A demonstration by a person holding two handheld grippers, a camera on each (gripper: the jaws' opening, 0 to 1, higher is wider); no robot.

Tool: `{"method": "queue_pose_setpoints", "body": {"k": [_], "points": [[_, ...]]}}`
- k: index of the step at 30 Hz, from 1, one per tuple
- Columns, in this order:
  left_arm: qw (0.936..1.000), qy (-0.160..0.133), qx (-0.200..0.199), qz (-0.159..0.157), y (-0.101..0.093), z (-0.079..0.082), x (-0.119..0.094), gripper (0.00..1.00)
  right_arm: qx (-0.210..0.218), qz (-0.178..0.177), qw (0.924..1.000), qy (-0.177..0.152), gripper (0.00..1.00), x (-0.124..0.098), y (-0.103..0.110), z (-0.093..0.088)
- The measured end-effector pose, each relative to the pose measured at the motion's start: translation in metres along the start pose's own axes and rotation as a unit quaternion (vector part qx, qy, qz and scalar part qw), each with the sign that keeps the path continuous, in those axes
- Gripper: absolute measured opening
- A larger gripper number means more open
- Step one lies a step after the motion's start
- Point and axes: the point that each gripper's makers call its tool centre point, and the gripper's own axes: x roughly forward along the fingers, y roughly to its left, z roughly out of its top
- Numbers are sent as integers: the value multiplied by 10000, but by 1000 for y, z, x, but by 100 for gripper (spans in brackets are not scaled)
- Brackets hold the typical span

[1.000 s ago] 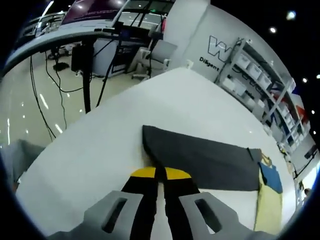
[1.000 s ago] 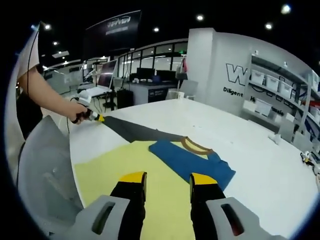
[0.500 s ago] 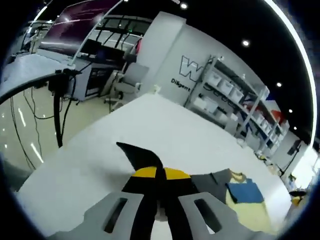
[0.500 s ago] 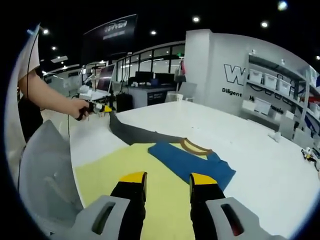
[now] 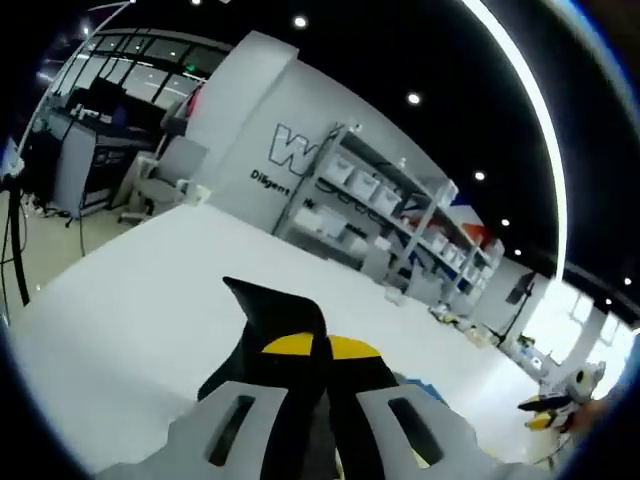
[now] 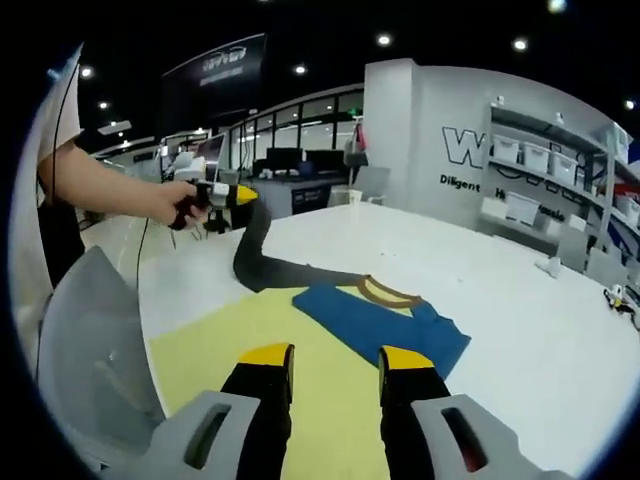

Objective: Fold the garment on the visible template until the final outline fits inside the template.

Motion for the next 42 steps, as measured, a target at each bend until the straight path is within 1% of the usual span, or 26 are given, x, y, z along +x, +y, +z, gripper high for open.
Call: {"method": "queue_pose_setpoints", "body": {"k": [2, 6, 8, 12, 13, 14, 17, 18, 19, 20, 21, 22, 23, 24, 26, 31, 32, 34, 38, 42], "points": [[9997, 16, -27, -241, -17, -1, 14, 0, 17, -7, 10000, -9, 28, -1, -1, -1], [9983, 64, 5, -573, -46, -9, 39, 0, 56, -24, 10000, 1, 28, -3, -4, -5], [9973, 62, -6, -727, -58, -13, 48, 0, 87, -36, 10000, -2, 28, -5, -5, -6], [9951, 215, 58, -962, -83, -32, 69, 0, 133, -47, 9999, 16, 28, -8, -8, -11], [9941, 271, 35, -1048, -92, -40, 75, 0, 146, -52, 9999, 12, 28, -9, -9, -12], [9935, 314, 52, -1089, -96, -46, 79, 0, 165, -58, 9998, 6, 28, -9, -10, -12], [9907, 543, 89, -1241, -115, -73, 93, 0, 183, -67, 9998, 14, 28, -12, -12, -13], [9903, 585, 118, -1256, -119, -81, 96, 0, 193, -70, 9998, 21, 28, -13, -13, -14], [9896, 660, 198, -1265, -124, -92, 100, 0, 194, -71, 9998, 21, 28, -13, -14, -14], [9891, 717, 173, -1272, -127, -100, 103, 0, 200, -77, 9998, 25, 28, -14, -15, -15], [9884, 772, 148, -1299, -134, -110, 106, 0, 206, -82, 9997, 36, 28, -15, -17, -16], [9877, 817, 177, -1318, -138, -117, 108, 0, 216, -88, 9997, 44, 28, -15, -18, -17], [9869, 874, 186, -1341, -134, -123, 116, 0, 219, -91, 9997, 51, 28, -16, -19, -17], [9860, 927, 194, -1370, -137, -129, 119, 0, 220, -90, 9997, 61, 28, -16, -20, -18], [9828, 1072, 259, -1478, -150, -145, 126, 0, 218, -84, 9997, 89, 27, -17, -23, -19], [9767, 1350, 433, -1612, -168, -172, 135, 0, 251, -116, 9996, 111, 27, -19, -33, -20], [9760, 1383, 436, -1624, -169, -174, 136, 0, 260, -121, 9995, 106, 27, -19, -34, -20], [9727, 1513, 456, -1697, -174, -185, 139, 0, 259, -112, 9995, 117, 27, -19, -34, -20], [9663, 1754, 515, -1811, -185, -207, 142, 0, 273, -104, 9995, 135, 27, -18, -38, -22], [9610, 1899, 533, -1940, -199, -224, 142, 0, 302, -115, 9994, 142, 27, -17, -40, -25]]}}
